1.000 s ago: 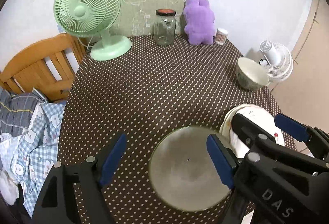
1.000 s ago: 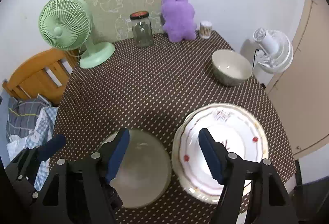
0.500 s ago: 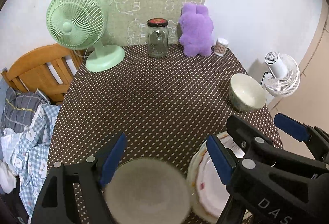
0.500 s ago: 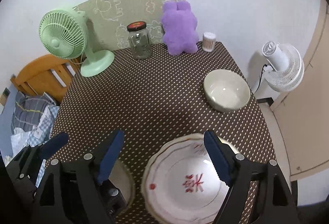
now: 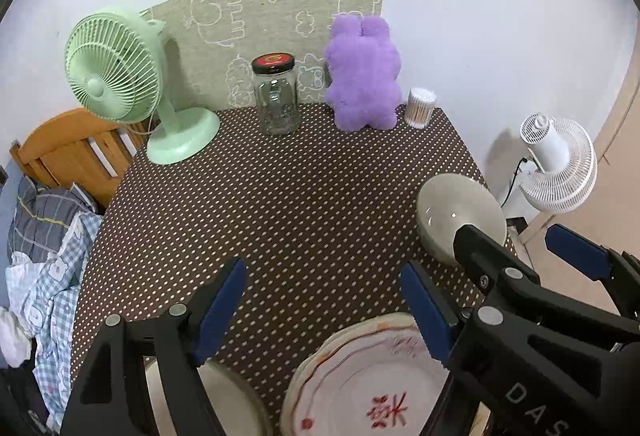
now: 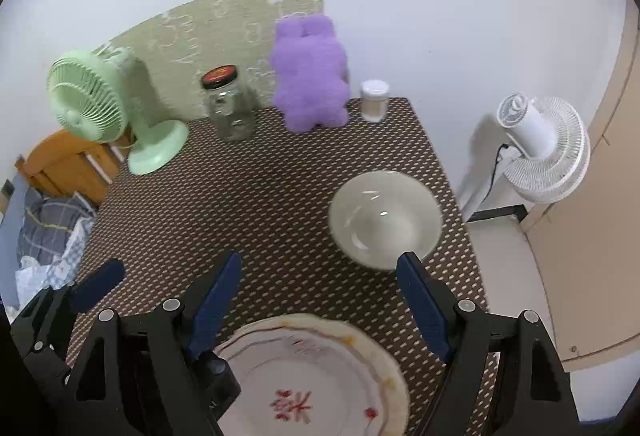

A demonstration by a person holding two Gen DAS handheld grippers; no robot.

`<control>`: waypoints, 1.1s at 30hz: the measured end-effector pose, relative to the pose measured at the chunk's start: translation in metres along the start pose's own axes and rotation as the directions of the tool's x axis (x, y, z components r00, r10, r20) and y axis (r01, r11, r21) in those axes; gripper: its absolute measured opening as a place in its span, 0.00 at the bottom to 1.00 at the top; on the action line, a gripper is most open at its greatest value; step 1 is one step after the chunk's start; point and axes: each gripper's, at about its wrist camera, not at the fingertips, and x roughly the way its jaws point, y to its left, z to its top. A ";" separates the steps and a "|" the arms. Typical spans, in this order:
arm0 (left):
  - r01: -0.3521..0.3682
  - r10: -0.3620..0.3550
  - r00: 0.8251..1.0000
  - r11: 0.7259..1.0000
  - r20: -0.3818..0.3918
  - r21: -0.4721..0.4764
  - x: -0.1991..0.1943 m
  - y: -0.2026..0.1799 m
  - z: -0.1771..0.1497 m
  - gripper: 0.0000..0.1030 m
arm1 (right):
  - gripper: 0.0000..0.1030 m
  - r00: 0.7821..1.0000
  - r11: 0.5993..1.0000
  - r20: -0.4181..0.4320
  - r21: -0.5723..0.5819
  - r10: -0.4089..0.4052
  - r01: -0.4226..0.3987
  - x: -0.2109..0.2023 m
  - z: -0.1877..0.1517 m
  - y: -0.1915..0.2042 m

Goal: Organize plates and bowls
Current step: 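Pull both tools back from the bowl and plates, then move both tools to the nested grey bowls and grip their rim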

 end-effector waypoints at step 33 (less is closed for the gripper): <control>-0.020 0.020 0.995 1.000 -0.103 0.001 0.133 -0.107 0.025 0.43 | 0.58 0.995 0.998 -0.088 0.049 -0.035 0.039 0.131 0.029 -0.112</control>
